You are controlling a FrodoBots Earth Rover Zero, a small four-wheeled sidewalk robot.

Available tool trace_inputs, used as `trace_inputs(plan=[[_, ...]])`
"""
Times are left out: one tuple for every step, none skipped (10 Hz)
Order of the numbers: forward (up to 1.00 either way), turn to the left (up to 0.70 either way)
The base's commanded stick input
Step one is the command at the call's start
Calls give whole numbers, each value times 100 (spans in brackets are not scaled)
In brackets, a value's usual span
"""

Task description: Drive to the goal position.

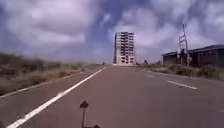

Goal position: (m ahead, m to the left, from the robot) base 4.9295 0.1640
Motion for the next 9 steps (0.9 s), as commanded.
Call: trace_inputs(plan=[[100, 0], [100, 0], [100, 0], [100, 0], [100, 0], [100, 0], [100, 0], [100, 0], [100, 0]])
